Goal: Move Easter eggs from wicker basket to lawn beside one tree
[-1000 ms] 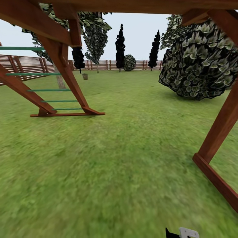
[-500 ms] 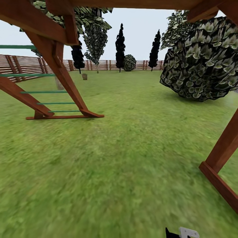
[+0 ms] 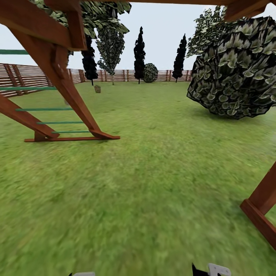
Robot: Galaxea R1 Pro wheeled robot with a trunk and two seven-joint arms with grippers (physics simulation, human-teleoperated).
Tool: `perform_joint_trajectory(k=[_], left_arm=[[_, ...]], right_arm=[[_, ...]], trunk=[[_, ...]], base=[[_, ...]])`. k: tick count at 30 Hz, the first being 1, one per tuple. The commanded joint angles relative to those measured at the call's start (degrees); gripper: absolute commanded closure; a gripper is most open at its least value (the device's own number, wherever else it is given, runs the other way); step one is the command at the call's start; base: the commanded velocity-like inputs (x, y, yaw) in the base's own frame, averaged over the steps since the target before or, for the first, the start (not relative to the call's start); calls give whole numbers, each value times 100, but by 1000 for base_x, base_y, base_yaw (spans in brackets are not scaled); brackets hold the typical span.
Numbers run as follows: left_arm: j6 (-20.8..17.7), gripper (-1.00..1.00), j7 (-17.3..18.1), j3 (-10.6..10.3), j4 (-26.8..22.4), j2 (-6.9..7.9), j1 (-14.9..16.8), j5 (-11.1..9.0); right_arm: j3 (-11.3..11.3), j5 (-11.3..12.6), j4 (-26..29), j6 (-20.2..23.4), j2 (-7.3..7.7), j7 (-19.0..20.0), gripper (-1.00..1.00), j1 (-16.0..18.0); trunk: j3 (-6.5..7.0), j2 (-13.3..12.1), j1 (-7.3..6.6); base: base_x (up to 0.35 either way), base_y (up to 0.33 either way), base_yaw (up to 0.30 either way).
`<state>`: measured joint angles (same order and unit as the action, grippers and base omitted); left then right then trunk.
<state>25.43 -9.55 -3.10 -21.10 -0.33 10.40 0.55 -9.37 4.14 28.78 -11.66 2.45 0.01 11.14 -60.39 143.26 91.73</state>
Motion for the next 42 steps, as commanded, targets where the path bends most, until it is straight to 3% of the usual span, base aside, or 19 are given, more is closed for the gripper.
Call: perform_joint_trajectory(k=[1,9,42], left_arm=[[14,-100,-47,-33,-23,7,4,6],[-25,-100,-47,-33,-418,0,21,15],[-12,-100,-47,-41,-348,-46,24,24]], right_arm=[[4,43,-4,-21,2,0,-100,3],[-3,43,3,-21,9,-1,-100,3],[-3,43,5,-21,1,-18,-100,3]], trunk=[[-5,2,2],[-5,2,2],[-5,2,2]], base=[[337,0,0],[337,0,0],[337,0,-77]])
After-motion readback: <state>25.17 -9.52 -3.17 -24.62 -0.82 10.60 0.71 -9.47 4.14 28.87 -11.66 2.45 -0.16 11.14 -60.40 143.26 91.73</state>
